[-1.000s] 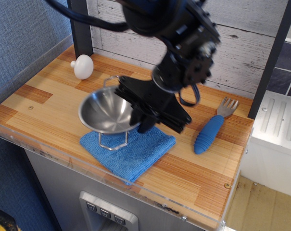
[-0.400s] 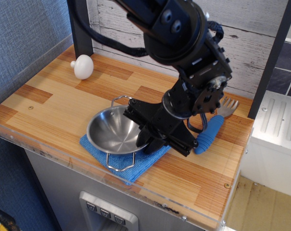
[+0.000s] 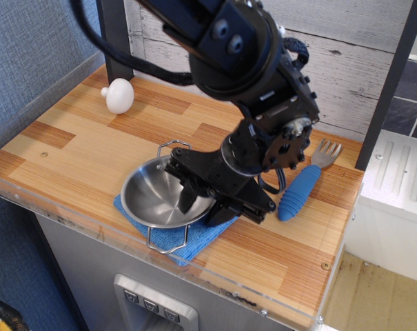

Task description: PICK UP THE VESSE AND PUT ON THE BLUE TOWEL

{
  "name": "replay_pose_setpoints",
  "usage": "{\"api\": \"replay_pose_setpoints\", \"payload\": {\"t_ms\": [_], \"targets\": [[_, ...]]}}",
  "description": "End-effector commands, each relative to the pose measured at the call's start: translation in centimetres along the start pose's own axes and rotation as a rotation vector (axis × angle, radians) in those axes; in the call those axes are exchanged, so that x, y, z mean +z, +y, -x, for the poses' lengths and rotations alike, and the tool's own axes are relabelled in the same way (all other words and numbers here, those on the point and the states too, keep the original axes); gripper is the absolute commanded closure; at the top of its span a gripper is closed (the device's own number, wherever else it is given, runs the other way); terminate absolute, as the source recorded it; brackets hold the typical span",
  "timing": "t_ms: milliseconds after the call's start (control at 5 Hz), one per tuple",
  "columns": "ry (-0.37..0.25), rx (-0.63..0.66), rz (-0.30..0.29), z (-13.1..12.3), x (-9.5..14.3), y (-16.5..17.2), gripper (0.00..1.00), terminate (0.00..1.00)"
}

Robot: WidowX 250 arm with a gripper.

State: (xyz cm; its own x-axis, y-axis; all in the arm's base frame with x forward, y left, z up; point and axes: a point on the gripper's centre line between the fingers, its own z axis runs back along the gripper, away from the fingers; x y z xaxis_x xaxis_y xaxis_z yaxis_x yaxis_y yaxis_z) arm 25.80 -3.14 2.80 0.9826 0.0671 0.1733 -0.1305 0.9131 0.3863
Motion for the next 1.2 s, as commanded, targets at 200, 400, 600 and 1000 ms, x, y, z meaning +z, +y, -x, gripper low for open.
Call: {"api": "replay_pose_setpoints", "payload": {"t_ms": [200,400,600,1000], "targets": [[-0.078,-0.053,0.06,-0.9,3.2,0.1,0.0,0.0],[-0.121,-0.059,0.129,-1.0,4.6,0.1,0.0,0.0],[-0.149,-0.044,0.206,-0.7,6.1,1.1,0.0,0.0],[-0.204,-0.012,0.444,0.6,7.1,3.6,0.0,0.0]]}}
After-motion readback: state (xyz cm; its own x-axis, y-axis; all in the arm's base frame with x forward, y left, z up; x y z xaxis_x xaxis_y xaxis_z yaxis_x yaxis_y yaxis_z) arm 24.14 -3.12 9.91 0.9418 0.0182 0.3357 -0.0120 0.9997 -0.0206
